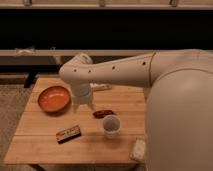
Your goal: Place the bottle in the ceramic bowl
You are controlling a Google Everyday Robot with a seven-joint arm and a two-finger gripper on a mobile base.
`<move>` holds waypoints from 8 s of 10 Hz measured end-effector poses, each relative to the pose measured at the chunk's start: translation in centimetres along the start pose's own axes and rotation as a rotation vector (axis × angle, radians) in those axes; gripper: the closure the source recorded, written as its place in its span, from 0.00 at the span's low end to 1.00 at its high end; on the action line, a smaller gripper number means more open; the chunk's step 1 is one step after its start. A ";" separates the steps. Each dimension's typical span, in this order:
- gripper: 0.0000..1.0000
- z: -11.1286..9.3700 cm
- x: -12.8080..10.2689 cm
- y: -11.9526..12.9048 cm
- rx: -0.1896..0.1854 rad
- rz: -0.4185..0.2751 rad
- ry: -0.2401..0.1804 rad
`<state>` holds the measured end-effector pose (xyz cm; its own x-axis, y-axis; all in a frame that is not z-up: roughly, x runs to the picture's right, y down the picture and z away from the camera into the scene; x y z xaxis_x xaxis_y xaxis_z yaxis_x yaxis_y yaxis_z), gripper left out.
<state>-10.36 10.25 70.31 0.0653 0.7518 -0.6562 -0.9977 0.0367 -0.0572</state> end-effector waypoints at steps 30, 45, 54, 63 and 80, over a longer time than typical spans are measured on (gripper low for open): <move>0.35 1.7 -16.5 -5.5 -0.018 -0.194 -0.045; 0.35 8.9 -31.3 -8.2 0.055 -0.707 -0.101; 0.35 10.9 -28.4 -7.2 -0.063 -0.947 -0.041; 0.35 12.1 -28.7 -6.3 -0.014 -0.929 -0.069; 1.00 10.3 -20.9 -2.0 0.162 -0.604 -0.060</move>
<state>-9.94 1.23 91.95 0.6223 0.6027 -0.4995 -0.7753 0.5626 -0.2870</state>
